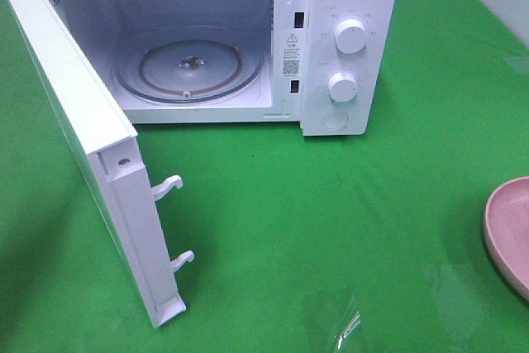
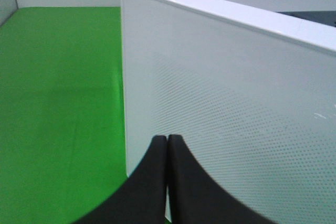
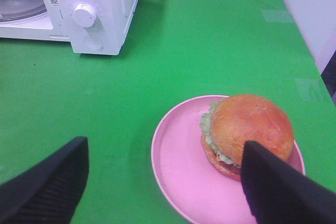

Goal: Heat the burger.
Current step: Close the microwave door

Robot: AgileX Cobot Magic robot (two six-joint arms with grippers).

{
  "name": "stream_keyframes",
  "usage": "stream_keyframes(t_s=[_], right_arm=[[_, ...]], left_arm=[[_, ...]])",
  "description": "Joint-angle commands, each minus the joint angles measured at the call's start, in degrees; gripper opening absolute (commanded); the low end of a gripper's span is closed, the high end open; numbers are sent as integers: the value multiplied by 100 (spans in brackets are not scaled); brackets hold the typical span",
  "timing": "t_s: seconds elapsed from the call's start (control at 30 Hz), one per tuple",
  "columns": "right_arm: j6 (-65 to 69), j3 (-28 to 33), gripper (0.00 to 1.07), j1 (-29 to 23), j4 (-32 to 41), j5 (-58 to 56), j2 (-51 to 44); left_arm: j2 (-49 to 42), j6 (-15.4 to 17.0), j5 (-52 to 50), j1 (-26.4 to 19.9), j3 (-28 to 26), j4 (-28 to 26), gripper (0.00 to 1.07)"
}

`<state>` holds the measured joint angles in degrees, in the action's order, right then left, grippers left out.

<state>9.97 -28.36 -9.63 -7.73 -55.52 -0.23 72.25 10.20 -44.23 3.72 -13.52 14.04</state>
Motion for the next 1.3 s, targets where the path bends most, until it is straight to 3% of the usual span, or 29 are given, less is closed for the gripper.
stream_keyframes(t_s=[0.03,0.27,0.5,0.63,0.8,1.0,1.07,1.3], right_arm=[[-23,17,76,29,11,57,-149],[-23,17,76,29,11,57,-149],[-23,17,76,29,11,57,-149],[-23,17,76,29,11,57,-149],[-23,17,76,29,11,57,-149],[-23,17,76,29,11,57,-149],[-23,17,76,29,11,57,-149],[-23,11,76,29,11,57,-149]], left_arm=[[435,46,-201,218,-258,138,0],[1134,46,-539,590,-544,149,0],[1495,80,-710,642,-751,172,0],[1696,327,-773,642,-974,195,0],[1805,378,-773,642,-1077,195,0],[2063,384,-756,991,-1312,120,0],[2252,384,-745,1255,-1513,-160,0],[2492,372,-728,1501,-1770,-201,0]])
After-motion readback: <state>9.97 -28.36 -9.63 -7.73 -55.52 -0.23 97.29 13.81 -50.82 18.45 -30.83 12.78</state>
